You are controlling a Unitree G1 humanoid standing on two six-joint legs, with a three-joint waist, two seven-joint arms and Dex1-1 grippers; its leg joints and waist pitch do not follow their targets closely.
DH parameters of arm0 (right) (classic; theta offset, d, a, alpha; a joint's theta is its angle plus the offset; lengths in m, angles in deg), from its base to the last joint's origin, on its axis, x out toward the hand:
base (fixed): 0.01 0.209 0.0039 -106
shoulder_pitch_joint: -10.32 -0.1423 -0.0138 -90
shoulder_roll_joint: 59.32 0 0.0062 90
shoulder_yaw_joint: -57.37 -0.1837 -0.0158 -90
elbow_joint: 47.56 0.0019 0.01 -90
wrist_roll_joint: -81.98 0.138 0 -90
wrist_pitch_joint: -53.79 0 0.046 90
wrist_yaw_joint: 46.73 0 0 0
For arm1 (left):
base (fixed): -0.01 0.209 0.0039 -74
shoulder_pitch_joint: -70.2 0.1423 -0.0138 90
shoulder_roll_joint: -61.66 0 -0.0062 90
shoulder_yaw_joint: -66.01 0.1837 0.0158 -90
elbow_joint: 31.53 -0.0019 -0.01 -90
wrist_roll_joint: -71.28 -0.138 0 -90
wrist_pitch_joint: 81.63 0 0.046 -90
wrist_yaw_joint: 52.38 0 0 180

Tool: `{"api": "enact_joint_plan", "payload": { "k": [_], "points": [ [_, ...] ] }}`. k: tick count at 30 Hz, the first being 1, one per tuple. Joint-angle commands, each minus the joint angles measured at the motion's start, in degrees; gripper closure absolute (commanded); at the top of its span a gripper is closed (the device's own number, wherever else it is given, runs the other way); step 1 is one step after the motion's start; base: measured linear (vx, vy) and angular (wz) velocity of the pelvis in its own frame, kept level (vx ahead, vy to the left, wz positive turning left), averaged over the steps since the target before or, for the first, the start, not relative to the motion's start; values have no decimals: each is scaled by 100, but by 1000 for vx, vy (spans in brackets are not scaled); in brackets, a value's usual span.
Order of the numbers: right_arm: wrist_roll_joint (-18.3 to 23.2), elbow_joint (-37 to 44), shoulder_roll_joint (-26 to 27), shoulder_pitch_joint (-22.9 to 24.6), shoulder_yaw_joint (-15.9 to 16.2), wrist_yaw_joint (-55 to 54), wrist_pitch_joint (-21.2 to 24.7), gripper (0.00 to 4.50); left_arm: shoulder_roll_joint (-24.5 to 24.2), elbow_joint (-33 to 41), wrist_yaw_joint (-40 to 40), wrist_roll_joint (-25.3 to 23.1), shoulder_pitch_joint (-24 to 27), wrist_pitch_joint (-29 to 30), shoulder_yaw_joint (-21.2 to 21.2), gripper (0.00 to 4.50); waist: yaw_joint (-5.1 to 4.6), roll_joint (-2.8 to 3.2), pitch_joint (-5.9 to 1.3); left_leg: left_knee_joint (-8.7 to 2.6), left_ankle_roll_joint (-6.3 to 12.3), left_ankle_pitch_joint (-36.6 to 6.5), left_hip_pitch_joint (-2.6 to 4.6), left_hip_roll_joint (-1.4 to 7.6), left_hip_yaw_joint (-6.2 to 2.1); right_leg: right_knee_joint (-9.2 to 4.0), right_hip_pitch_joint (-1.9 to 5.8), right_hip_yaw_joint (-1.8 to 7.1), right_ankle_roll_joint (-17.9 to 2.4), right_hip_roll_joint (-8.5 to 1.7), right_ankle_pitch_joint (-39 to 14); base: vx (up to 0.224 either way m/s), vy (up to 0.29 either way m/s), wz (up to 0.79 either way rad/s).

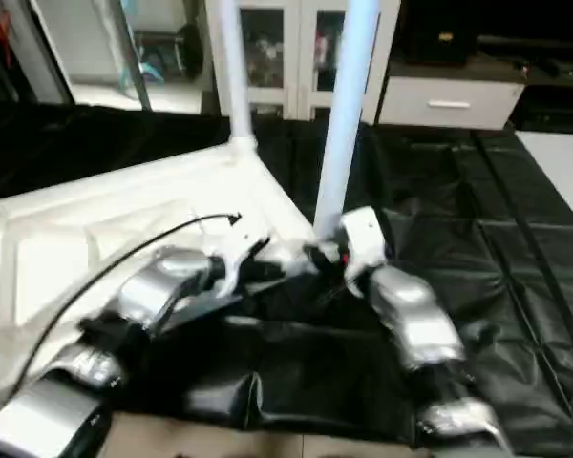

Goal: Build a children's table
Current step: Rotate leg to tighten

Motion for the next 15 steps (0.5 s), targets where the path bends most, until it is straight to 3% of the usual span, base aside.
{"api": "enact_joint_plan", "payload": {
  "k": [1, 3, 7, 12, 15],
  "points": [
    [-186, -544, 103, 143, -2, -497, 191, 177, 51, -90, -455, 52, -191, -118, -286, 450, -7, -37, -328, -482, -22, -2043, 106, 204, -165, -518, 165, 150, -982, -281, -2399, 0, 0, 0],
    [-294, -952, 466, -142, -15, -1012, 88, 177, 201, -389, -816, -37, -367, -271, -309, 450, -13, -14, -342, -500, -18, -1967, 81, 217, -179, -477, 187, 152, -1031, -280, -2183, 0, 0, 0],
    [-381, -1113, 635, -290, 27, -1153, -167, 177, 266, -450, -832, -53, -419, -306, -287, 450, 26, -45, -369, -490, 110, -1645, 50, 227, -155, -402, 237, 170, -1197, -300, -1581, 0, 0, 0],
    [-213, -955, 714, -266, -94, -709, -794, 177, 187, -582, -802, -99, -434, -390, -250, 450, 56, -56, -353, -490, 251, -1573, 46, 238, -136, -411, 247, 170, -1231, -311, -1605, 0, 0, 0],
    [-64, -597, 630, -120, -137, -405, -871, 108, 98, -610, -701, -115, -414, -427, -233, 450, 70, -60, -342, -502, 250, -1639, 58, 241, -137, -431, 240, 173, -1177, -304, -1791, 0, 0, 0]
  ]
}}
